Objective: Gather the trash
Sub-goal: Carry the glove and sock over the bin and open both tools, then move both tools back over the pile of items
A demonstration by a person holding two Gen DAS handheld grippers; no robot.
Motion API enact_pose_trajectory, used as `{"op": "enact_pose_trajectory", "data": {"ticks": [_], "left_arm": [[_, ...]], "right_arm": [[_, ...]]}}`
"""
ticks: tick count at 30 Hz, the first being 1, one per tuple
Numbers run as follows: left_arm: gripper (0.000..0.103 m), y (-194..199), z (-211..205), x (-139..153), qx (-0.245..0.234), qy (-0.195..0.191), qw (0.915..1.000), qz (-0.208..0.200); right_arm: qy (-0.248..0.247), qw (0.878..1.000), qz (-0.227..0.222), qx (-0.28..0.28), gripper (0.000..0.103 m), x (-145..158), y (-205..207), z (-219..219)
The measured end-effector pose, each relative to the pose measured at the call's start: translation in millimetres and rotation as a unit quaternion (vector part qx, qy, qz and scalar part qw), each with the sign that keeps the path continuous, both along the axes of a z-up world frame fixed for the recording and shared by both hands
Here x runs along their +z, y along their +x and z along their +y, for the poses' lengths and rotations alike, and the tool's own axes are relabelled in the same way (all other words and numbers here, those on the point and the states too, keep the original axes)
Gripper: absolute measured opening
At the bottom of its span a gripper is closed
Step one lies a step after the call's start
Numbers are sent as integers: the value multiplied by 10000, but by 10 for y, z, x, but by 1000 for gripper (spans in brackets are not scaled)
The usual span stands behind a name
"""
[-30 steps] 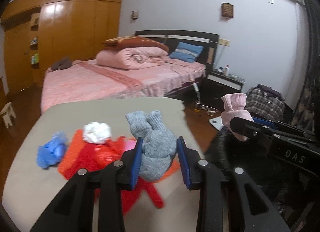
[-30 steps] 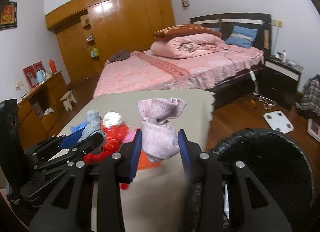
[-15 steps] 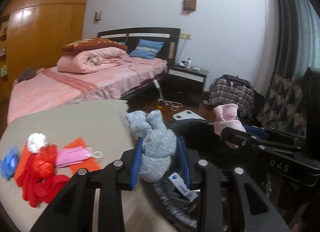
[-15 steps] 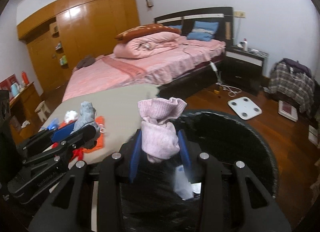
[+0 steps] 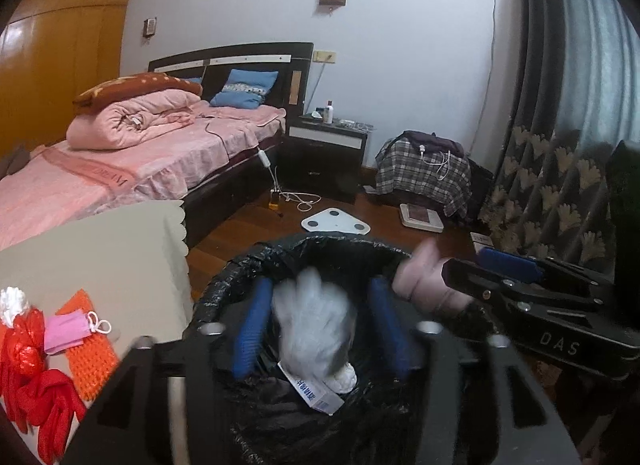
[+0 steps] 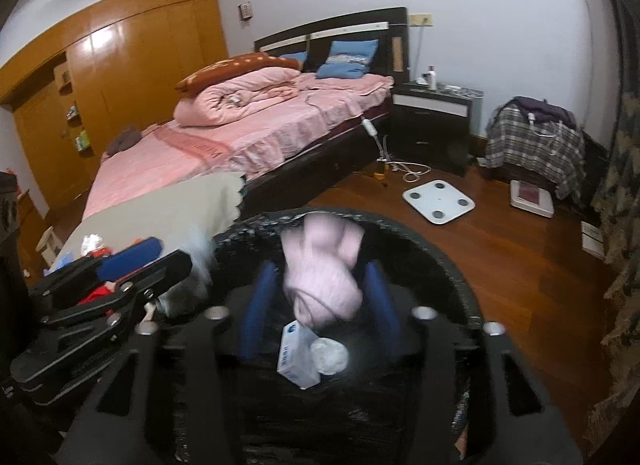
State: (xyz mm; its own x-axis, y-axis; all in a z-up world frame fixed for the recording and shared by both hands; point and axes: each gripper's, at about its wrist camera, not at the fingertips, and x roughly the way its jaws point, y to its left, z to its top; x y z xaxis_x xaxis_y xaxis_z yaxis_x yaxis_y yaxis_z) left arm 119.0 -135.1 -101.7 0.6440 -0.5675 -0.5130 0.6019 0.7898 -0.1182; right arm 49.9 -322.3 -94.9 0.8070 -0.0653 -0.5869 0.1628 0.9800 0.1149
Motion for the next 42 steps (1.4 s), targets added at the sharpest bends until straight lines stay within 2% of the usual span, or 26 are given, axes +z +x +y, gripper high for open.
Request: {"op": "enact_pose_trajectory", "data": {"ticks": [1,4,8,14,19,28,36,42], "left_arm": [[62,-2,13,12,48,6,10000,-35],[65,13,122,33,205,42,9997,-94],[72,34,425,69,620,70,9979,-182],[76,38,1062,77,1347,211,9903,-269],[76,49,1651,46,2027,377,9781,-282],[76,68,2510,-87,2919,597,9544,-205],[76,143,3077,-291,3449,726,9358,-8],[76,193,3334,-399,3656,757,9276,104]], "right_arm": [[-14,10000,-29,-43,75,5,-14,-6],[-32,9999,-125,-75,89,33,-22,27],[41,9999,-147,14,95,49,27,130],[89,9990,-164,412,96,92,209,524],[77,9957,-222,894,96,115,406,1000],[-11,9846,-227,1736,96,83,780,1921],[-4,9750,-107,2221,96,-58,1070,2596],[-23,9684,41,2493,96,-226,1217,2989]]}}
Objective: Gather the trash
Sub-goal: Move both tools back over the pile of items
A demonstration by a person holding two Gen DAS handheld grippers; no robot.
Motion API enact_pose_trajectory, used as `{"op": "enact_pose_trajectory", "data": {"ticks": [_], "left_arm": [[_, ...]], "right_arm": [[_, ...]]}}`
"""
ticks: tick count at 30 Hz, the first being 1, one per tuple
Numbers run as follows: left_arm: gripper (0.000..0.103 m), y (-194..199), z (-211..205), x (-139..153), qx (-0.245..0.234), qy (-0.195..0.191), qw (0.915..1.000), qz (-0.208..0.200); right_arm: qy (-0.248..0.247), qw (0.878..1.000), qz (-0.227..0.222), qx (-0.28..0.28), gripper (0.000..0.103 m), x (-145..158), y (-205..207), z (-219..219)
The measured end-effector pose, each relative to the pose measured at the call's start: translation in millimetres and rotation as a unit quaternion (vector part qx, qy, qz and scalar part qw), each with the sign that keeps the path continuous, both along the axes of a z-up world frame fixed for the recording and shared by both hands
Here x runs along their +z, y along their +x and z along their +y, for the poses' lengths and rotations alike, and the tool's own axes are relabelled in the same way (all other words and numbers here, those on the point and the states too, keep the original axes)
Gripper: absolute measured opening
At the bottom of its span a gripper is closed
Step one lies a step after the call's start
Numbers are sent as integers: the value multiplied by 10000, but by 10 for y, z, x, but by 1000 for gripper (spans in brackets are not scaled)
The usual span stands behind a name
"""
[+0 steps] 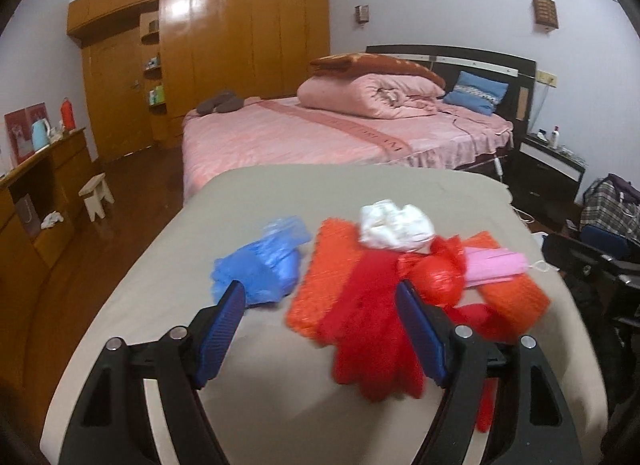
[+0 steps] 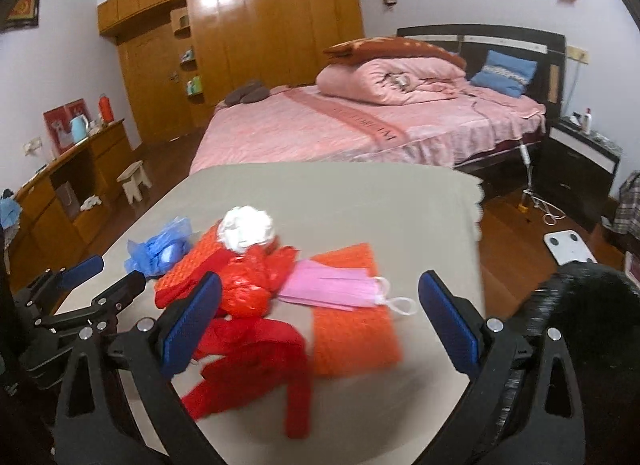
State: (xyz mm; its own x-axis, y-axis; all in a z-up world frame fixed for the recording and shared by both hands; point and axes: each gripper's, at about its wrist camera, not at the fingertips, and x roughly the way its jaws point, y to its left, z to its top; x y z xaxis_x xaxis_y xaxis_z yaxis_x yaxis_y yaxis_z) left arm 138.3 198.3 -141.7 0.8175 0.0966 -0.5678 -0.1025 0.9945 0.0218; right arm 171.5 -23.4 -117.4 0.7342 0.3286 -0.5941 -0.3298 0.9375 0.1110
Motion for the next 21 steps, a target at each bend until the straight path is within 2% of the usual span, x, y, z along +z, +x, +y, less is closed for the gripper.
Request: {"op": "enact_pose_trajectory", "data": {"ticks": [10,21], "left_arm": [[76,100,209,-208,145,62,9998,138],[76,119,354,-276,263,-173,9994,162]], "right_arm": [[-110,9996,240,111,96,-307,219,368],[-244,9987,378,242,95,-472,305,587]]}}
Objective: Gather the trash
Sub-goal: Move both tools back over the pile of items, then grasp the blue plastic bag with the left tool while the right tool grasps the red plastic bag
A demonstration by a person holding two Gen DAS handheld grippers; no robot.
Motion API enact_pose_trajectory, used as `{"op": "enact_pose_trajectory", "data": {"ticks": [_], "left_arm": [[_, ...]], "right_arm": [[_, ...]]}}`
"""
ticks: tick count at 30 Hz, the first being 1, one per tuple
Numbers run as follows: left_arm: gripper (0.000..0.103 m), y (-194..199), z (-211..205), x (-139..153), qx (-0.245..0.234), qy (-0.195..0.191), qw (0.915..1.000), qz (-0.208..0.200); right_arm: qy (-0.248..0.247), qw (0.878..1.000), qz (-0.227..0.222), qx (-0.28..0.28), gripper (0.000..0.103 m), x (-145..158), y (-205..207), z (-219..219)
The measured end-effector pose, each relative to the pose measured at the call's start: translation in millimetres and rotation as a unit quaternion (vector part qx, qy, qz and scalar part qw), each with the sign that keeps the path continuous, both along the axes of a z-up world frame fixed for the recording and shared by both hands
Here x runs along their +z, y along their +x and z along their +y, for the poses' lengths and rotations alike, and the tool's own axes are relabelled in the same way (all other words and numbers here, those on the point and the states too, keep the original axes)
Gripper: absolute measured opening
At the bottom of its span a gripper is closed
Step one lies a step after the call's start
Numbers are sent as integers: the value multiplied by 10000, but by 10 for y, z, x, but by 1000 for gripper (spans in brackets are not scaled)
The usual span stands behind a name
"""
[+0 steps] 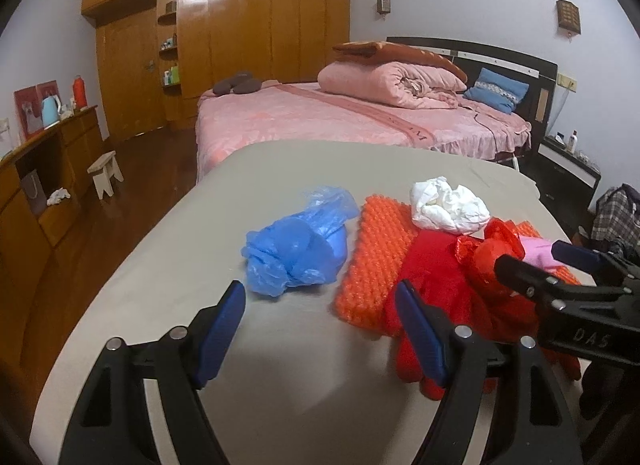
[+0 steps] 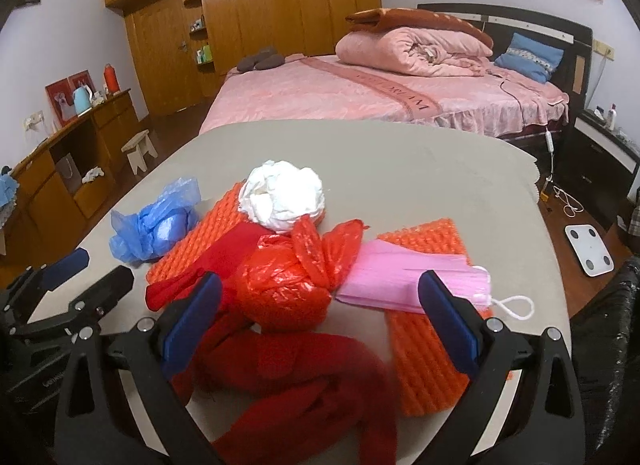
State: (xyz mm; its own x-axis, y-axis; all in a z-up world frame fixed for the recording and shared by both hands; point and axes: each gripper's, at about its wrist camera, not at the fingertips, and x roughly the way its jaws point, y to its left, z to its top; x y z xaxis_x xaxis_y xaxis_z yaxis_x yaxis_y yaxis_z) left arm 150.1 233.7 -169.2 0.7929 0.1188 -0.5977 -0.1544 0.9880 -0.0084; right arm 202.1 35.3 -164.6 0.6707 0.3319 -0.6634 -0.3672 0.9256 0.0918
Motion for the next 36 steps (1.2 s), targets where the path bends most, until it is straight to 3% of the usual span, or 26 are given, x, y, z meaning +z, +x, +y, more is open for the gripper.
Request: {"op": "enact_pose_trajectory", "data": {"ticks": [3,4,6,8,11,22,29,31,36], "left_arm": [[76,1,45,17,27,32,10000,-36],[76,9,59,18,38,36,10000,-37],[76,24,88,13,67,19,10000,-28],[76,48,119,5,97,-27,9999,-11],[76,77,145,2,110,-46,9999,-6],[76,450,207,20,99,46,9999,25],[75,761,317,-122,62,-147,9992,375],[63,822,339,-191,20,-248,9980,588],[53,821,312,-217,-106,-243,9976,637]], "right_arm": [[-31,9999,21,104,87,-14,13,57],[-34,9998,76,188,77,-22,34,80],[-60,9994,189,295,69,-55,62,121],[2,9988,271,407,51,-68,79,139],[98,9984,282,477,44,-52,69,121],[177,9994,19,304,43,129,120,-30],[165,9995,74,260,43,87,139,-72],[158,9995,98,258,43,74,138,-78],[171,9995,120,245,43,72,126,-106]]}}
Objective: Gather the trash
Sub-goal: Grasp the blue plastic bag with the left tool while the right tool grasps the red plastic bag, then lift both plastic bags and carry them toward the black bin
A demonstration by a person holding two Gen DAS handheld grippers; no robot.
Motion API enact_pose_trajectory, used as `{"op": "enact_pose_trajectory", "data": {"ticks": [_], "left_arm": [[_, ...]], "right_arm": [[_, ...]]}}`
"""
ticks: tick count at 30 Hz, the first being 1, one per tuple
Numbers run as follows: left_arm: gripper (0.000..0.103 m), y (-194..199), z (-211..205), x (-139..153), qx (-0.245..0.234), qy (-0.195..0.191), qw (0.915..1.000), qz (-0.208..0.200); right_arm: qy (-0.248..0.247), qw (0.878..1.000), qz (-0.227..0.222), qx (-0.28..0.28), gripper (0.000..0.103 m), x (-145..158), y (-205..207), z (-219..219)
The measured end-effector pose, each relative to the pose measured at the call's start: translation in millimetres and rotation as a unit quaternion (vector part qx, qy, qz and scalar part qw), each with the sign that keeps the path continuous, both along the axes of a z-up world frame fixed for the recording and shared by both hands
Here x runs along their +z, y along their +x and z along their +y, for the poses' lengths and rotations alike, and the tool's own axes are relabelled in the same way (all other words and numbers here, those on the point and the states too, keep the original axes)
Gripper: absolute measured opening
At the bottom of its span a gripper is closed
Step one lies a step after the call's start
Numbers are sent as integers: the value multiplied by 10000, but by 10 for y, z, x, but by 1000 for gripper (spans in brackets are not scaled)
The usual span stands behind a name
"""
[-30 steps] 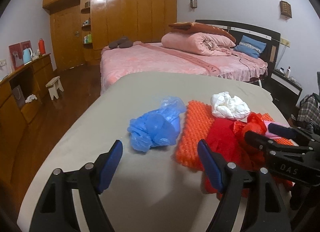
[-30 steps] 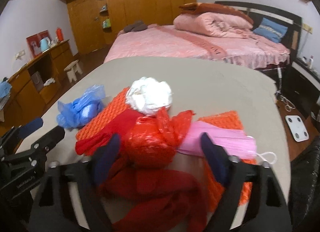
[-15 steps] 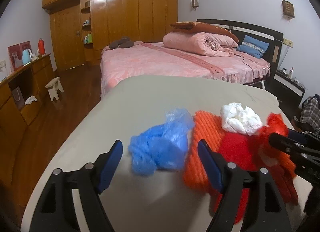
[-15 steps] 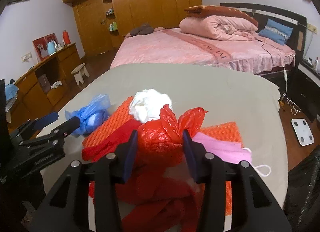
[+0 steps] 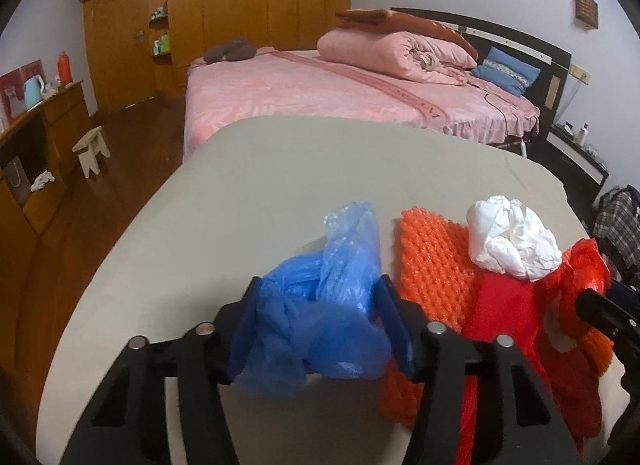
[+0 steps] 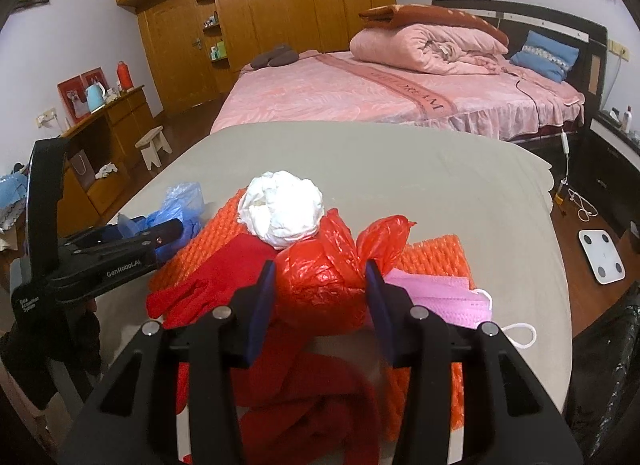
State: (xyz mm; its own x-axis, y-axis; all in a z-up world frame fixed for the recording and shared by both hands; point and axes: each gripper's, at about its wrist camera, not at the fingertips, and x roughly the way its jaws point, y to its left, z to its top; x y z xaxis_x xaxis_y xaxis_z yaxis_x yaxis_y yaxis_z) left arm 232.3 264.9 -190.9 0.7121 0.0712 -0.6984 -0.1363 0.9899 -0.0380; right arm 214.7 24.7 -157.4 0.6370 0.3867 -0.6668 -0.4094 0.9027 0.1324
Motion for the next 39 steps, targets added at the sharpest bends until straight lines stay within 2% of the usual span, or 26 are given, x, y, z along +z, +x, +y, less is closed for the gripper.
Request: {"op": "enact_pose_trajectory", "data": {"ticks": [7,18,22,24,26,28,34,37,38,39], "left_arm": [[36,-71,-51,55,-27,77,9998,-180],[33,-464,-260,383,-56,3,9985,-544],[33,-559,-332,336,-118,108,9992,-379],[35,-547,-330,245,-94,145,9997,-199],[44,-564,-318,194,-78,142,9998,-139],[57,-565,-324,189,-22,205,9997,-137],[71,-513,-324,56,3,176,9998,1],[70,-474,-334,-30,-27,164,9996,223],[67,-473,-329,-35,-56,112,9997,225],[59,-479,-319,-35,-85,51,9997,214]], "right_arm": [[56,10000,-52,-46,43,100,-82,-42],[181,9996,-177,-103,43,290,-231,-267],[123,9998,-101,-95,43,243,-275,-311],[82,9999,-27,-90,43,184,-279,-305],[53,9999,19,-88,43,141,-284,-297],[15,9999,59,-86,43,104,-288,-290],[13,9999,77,-111,43,75,-298,-309],[6,9999,80,-120,43,75,-291,-337],[10,9999,75,-127,43,81,-294,-347],[16,9999,69,-131,43,91,-295,-354]]}}
